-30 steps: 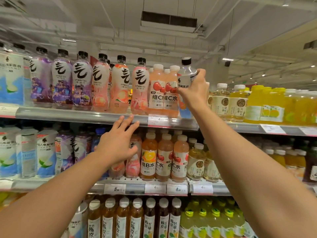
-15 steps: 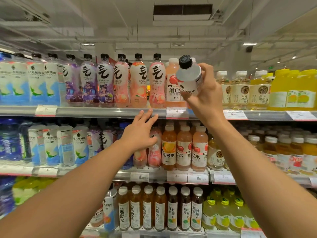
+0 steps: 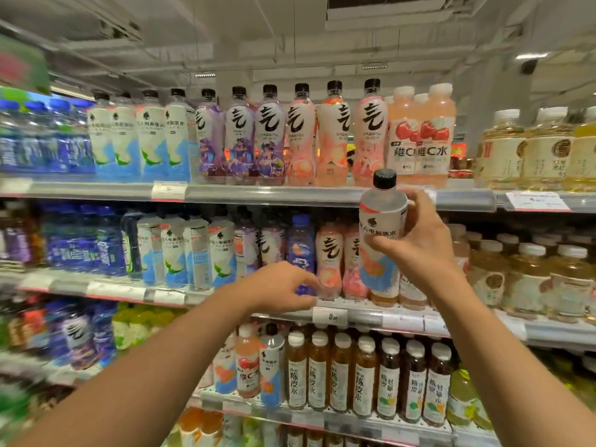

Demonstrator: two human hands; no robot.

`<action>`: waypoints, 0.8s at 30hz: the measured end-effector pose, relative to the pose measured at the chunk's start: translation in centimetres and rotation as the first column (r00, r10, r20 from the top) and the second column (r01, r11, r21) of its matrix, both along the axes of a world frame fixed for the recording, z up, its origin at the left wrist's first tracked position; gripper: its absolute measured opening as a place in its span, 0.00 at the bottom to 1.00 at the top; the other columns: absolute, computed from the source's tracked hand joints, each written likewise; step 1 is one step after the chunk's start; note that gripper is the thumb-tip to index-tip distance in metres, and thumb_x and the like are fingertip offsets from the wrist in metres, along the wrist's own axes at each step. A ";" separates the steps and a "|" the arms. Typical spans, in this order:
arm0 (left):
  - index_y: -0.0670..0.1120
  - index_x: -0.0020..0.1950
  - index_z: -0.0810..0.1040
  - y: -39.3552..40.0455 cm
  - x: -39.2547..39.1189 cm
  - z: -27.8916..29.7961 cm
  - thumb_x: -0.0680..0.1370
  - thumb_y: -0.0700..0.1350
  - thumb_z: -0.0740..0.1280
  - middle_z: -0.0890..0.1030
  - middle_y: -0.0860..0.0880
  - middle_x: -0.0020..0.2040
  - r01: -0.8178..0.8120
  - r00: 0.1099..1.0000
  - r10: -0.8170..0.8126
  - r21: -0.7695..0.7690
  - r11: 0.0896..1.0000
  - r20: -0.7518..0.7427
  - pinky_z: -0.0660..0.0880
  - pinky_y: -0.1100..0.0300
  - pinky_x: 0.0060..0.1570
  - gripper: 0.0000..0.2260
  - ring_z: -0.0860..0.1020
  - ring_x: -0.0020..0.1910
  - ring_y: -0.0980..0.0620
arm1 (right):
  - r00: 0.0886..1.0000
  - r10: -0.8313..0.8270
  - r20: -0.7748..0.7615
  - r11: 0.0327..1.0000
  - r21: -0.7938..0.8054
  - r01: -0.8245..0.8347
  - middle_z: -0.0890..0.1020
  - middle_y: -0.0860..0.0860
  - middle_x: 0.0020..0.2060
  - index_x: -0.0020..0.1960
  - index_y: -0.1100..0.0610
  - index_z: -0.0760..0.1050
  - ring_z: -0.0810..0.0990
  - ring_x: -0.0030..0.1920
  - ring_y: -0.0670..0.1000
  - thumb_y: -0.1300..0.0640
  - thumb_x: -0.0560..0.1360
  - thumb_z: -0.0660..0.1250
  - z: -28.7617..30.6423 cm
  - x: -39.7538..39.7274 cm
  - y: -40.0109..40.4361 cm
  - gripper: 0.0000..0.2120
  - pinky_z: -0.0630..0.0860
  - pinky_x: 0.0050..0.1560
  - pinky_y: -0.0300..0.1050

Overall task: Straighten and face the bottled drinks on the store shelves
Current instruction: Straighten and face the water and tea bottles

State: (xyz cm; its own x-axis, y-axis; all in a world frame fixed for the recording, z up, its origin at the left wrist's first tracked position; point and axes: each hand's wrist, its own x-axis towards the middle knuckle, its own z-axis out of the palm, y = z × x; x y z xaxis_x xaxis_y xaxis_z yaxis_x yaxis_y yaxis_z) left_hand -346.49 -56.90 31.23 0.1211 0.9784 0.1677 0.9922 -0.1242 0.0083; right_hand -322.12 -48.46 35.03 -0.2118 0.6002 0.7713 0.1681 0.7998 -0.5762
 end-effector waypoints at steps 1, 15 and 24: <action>0.55 0.71 0.75 -0.7 -1.2 -0.8 0.80 0.59 0.63 0.79 0.54 0.67 -0.011 1.000 0.011 -0.030 0.999 0.013 0.75 0.54 0.62 0.21 0.78 0.63 0.53 | 1.000 0.017 0.006 0.999 -0.030 -0.016 0.83 0.42 0.51 0.64 0.44 0.70 0.81 0.49 0.38 0.55 0.64 0.83 -0.6 -0.7 -0.2 0.34 0.79 0.50 0.41; 0.57 0.69 0.76 -8.5 -17.5 -8.7 0.80 0.61 0.65 0.81 0.57 0.62 -0.196 0.942 0.258 -0.276 0.941 0.212 0.77 0.59 0.57 0.20 0.79 0.53 0.60 | 0.973 0.217 0.077 0.922 -0.343 -0.179 0.84 0.42 0.53 0.63 0.39 0.69 0.84 0.51 0.41 0.56 0.63 0.84 -9.1 -13.8 -2.5 0.36 0.80 0.51 0.43; 0.58 0.72 0.73 -9.4 -23.3 -14.1 0.80 0.61 0.64 0.79 0.56 0.67 -0.256 0.904 0.344 -0.323 0.911 0.253 0.76 0.54 0.62 0.22 0.79 0.59 0.56 | 0.964 0.252 0.087 0.854 -0.488 -0.179 0.86 0.43 0.52 0.59 0.40 0.71 0.85 0.52 0.44 0.60 0.63 0.85 -13.4 -18.2 -3.5 0.33 0.82 0.56 0.55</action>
State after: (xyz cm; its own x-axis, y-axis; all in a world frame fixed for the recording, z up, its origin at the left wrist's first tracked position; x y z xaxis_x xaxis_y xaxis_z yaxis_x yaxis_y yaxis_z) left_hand -369.78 -66.33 17.12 -0.1982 0.9711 -0.1329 0.9262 0.2300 0.2987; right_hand -340.29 -51.96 21.65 -0.4639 0.8102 0.3583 0.1325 0.4633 -0.8762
